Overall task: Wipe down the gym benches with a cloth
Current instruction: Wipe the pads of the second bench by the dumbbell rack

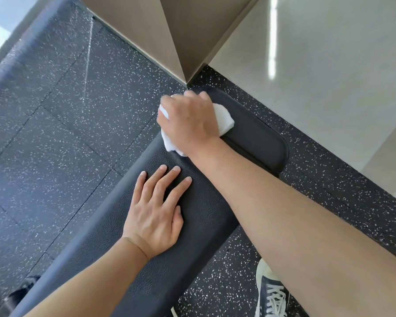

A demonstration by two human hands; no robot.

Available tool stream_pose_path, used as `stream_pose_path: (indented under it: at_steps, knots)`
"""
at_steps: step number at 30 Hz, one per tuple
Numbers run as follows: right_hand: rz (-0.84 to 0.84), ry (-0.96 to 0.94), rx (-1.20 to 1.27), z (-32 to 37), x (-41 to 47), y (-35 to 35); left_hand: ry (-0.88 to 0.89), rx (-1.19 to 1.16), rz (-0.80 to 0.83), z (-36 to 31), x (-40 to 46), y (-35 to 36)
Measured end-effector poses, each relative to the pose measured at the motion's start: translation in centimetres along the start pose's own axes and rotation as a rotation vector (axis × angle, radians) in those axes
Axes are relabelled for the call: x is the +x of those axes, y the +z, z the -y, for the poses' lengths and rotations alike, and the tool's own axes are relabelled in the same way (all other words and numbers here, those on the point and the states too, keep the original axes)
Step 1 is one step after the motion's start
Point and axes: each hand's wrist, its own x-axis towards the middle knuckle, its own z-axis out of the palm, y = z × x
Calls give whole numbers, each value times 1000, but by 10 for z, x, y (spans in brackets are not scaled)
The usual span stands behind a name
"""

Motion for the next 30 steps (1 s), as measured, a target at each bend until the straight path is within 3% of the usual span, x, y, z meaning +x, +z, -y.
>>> stream_pose_path:
  at_steps: [4,8,14,20,24,27,30]
  knots:
    - [39,28,18,-8,-3,2,3,0,1,-1,1,-1]
    - [-111,34,54,-52,-87,-29,6,-9,-19,0,0,1]
    - [-88,48,-34,-93,-194,-62,-1,-17,-17,1,0,3]
    - [-177,72,75,-32,-90,-19,-4,-9,-12,0,1,1]
    - [-67,59,46,5,-18,4,-2,5,-3,-1,0,1]
    - [-48,38,50,7,-13,8,-3,9,-4,0,0,1]
    - [-168,5,124,-7,-48,0,-3,16,-4,-1,1,0]
